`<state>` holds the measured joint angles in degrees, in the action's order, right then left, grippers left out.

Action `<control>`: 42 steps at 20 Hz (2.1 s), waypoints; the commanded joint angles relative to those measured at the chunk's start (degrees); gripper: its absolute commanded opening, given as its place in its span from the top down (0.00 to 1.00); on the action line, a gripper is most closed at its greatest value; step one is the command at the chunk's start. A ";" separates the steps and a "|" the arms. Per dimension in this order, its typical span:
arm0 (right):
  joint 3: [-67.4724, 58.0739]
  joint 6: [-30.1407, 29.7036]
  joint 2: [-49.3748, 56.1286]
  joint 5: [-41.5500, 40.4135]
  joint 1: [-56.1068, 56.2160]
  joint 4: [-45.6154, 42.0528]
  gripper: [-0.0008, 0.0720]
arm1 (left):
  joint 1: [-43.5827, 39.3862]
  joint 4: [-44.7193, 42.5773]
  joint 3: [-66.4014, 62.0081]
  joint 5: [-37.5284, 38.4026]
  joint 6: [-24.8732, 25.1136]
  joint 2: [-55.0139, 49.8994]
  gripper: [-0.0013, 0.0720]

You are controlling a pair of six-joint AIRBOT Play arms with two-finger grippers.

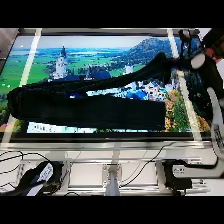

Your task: Fold the clothes and pants, and hang the long-sleeved shirts on hangers.

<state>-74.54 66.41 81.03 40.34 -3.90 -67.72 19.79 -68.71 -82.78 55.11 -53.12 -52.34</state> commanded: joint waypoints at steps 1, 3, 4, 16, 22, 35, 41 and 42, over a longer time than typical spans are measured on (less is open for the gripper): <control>21.07 -0.57 -14.14 -10.51 -0.02 1.01 0.95 | 0.02 -0.28 0.02 -0.02 0.00 0.26 0.93; 31.78 -0.52 -20.65 -11.98 -0.02 1.01 0.95 | 0.02 -0.28 0.02 -0.02 0.00 0.26 0.93; 36.46 -0.50 -23.10 -12.07 -0.02 1.03 0.95 | 0.02 -0.28 0.02 -0.02 0.00 0.26 0.93; 51.74 -0.52 -42.29 4.68 -0.02 -1.70 0.95 | 0.02 -0.28 0.02 0.00 0.00 0.26 0.93; 55.47 -0.50 -42.10 7.21 -0.02 -3.48 0.50 | 0.02 -0.28 0.02 0.00 0.00 0.26 0.93; 46.80 21.66 -31.71 -10.58 -18.84 -1.62 0.57 | 0.02 -0.31 0.02 -0.02 0.02 0.26 0.93; 43.23 5.22 -20.46 9.29 -22.88 15.69 0.62 | 0.02 -0.31 0.02 0.00 0.02 0.26 0.93; 41.51 2.43 -19.19 14.84 -22.88 16.74 0.62 | 0.02 -0.28 0.02 -0.02 0.02 0.26 0.93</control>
<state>-30.28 77.34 57.60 41.89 -25.54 -58.37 19.79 -68.99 -82.78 55.11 -53.12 -52.12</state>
